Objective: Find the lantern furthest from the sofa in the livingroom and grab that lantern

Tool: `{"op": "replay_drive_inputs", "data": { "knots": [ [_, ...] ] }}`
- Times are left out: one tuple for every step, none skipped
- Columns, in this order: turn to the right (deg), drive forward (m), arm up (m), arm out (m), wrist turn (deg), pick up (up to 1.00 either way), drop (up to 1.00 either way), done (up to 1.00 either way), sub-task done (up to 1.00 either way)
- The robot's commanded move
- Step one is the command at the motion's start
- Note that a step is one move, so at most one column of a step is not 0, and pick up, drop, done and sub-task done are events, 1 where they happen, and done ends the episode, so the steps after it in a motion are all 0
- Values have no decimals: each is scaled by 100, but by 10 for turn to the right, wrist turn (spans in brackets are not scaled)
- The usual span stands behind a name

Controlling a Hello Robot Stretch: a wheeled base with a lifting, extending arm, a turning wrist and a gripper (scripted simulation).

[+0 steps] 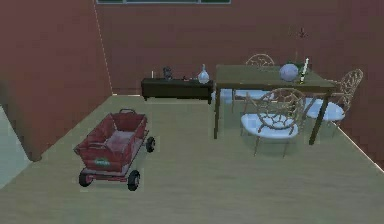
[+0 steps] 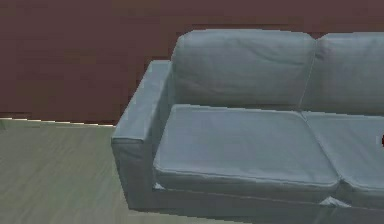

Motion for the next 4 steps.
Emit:
{"op": "replay_drive_inputs", "data": {
  "knots": [
    [0,65,0,0,0,0,0,0,0],
    [180,0,0,0,0,0,0,0,0],
    [0,80,0,0,0,0,0,0,0],
    [-450,0,0,0,0,0,0,0,0]
  ]
}}
